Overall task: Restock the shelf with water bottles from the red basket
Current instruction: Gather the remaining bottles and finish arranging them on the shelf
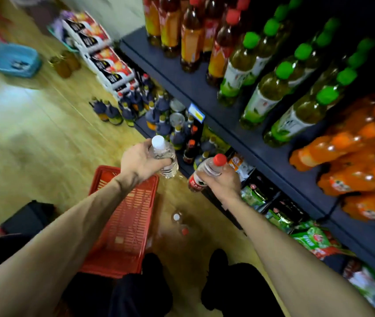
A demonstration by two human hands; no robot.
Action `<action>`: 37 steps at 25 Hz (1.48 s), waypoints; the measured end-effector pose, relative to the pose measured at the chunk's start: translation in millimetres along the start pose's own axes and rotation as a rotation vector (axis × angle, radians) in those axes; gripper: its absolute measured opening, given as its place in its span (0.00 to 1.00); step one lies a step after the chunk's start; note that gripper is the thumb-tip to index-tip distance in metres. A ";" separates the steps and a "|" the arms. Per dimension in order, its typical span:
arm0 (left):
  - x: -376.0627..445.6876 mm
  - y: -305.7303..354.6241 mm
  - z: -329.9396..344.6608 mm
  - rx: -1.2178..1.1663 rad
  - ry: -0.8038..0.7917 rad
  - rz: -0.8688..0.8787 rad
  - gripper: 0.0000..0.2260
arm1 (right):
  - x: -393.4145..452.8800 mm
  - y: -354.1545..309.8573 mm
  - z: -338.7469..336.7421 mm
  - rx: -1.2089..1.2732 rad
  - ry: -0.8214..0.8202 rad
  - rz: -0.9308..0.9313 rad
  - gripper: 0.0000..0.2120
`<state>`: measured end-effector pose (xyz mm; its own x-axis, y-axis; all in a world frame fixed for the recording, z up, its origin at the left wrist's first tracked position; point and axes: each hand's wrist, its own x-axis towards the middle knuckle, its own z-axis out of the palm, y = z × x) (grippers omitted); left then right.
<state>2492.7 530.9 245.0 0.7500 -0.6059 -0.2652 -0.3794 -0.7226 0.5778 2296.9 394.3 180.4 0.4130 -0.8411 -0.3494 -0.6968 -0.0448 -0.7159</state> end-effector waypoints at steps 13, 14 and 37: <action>-35.7 142.3 -260.9 0.140 0.201 0.247 0.26 | -73.7 -252.5 -150.5 -0.071 0.125 -0.229 0.33; -37.8 153.4 -274.5 0.138 0.230 0.272 0.26 | -77.1 -268.2 -159.4 -0.084 0.143 -0.261 0.30; -84.6 377.7 -463.9 0.105 0.583 0.740 0.19 | -159.8 -483.0 -379.2 -0.008 0.631 -0.582 0.29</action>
<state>2537.2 463.5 843.8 0.4413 -0.6813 0.5841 -0.8924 -0.2650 0.3652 2345.1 345.9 811.2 0.3046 -0.8252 0.4757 -0.4801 -0.5644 -0.6716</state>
